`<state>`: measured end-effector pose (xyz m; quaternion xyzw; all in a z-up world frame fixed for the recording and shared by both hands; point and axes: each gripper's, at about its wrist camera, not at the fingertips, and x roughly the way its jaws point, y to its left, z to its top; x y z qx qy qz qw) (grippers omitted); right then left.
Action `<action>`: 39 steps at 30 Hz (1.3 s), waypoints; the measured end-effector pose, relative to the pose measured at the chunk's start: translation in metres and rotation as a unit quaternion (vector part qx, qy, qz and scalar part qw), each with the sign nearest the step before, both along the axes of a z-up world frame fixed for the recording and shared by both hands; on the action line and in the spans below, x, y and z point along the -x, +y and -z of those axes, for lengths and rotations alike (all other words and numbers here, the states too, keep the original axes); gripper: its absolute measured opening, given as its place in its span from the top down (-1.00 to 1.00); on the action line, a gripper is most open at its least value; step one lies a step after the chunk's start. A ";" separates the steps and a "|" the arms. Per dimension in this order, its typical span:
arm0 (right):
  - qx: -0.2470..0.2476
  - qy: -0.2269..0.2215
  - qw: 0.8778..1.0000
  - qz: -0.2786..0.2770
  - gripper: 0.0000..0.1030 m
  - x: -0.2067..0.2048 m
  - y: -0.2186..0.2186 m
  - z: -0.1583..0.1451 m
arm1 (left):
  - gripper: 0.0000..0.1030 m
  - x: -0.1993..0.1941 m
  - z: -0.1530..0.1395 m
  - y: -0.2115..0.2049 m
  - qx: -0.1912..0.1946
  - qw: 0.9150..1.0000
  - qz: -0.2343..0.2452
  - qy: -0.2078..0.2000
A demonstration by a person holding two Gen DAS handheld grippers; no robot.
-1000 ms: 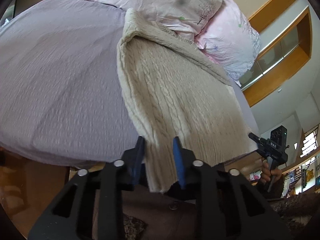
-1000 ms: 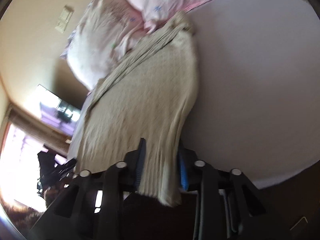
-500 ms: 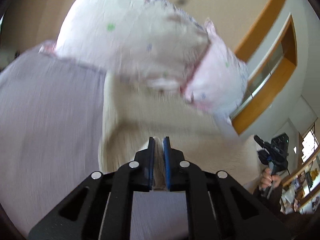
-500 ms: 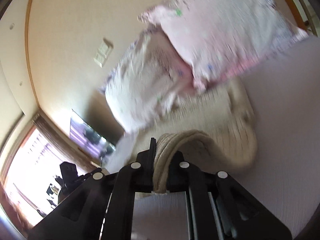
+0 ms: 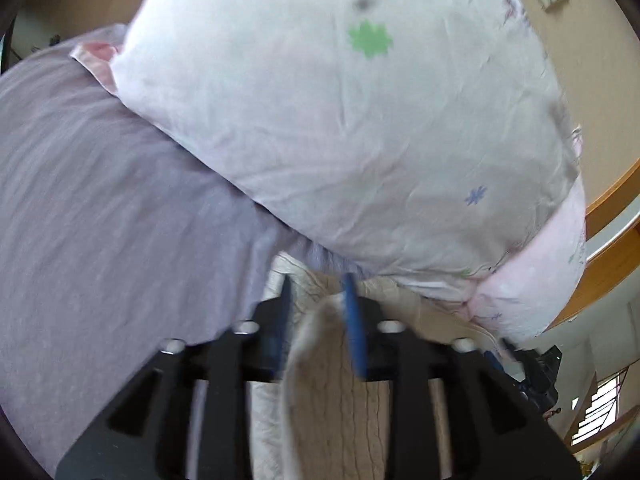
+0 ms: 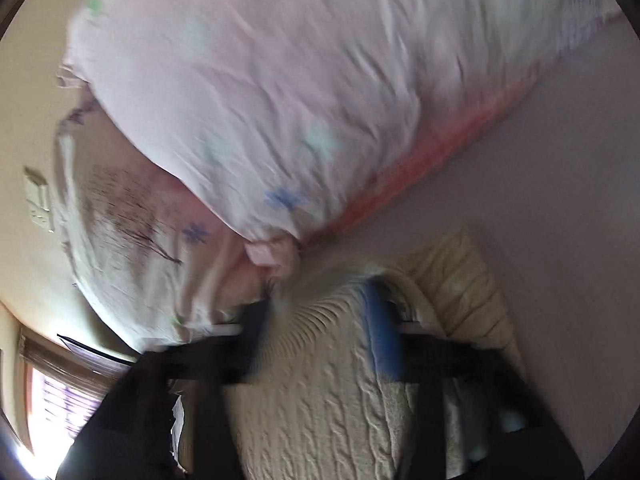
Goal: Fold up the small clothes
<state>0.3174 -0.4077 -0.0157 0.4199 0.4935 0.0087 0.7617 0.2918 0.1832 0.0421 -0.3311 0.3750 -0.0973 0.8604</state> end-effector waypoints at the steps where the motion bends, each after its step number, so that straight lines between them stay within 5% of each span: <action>1: 0.017 -0.026 0.999 0.007 -0.89 0.007 -0.002 -0.012 | 0.00 0.007 -0.003 0.005 0.001 1.000 -0.002 -0.004; 5: 0.023 -0.078 0.997 -0.012 -0.89 0.033 -0.001 -0.041 | -0.36 0.031 -0.002 0.010 0.011 1.000 0.024 0.007; 14: 0.030 -0.103 0.994 -0.007 -0.89 0.068 -0.012 -0.030 | -0.40 0.049 0.028 -0.015 0.001 0.997 0.059 0.057; 16: 0.029 -0.111 0.993 -0.004 -0.89 0.068 -0.014 -0.031 | -0.25 0.046 0.030 -0.023 0.009 0.996 0.062 0.059; 18: 0.025 -0.119 0.993 0.001 -0.89 0.071 -0.019 -0.031 | 0.56 0.042 0.042 -0.029 0.034 0.995 0.056 0.078; 22: 0.005 -0.116 0.993 0.001 -0.89 0.072 -0.024 -0.029 | 0.69 0.040 0.055 -0.021 0.124 0.988 0.041 0.081; 25: 0.000 -0.123 0.992 0.000 -0.89 0.073 -0.027 -0.034 | 0.72 0.042 0.040 -0.020 0.207 0.976 0.048 0.044; 29: -0.001 -0.141 0.990 0.010 -0.89 0.076 -0.037 -0.050 | 0.73 0.034 -0.015 -0.072 0.232 0.967 0.106 -0.025; 33: 0.011 -0.151 0.988 0.021 -0.89 0.080 -0.051 -0.063 | 0.73 0.007 -0.057 -0.187 0.242 0.945 0.211 -0.062; 35: 0.023 -0.152 0.988 0.024 -0.89 0.081 -0.058 -0.068 | 0.73 -0.011 -0.057 -0.257 0.237 0.934 0.261 -0.056; 39: 0.054 -0.132 0.990 0.019 -0.89 0.078 -0.074 -0.067 | 0.59 -0.038 -0.022 -0.369 0.182 0.930 0.317 0.023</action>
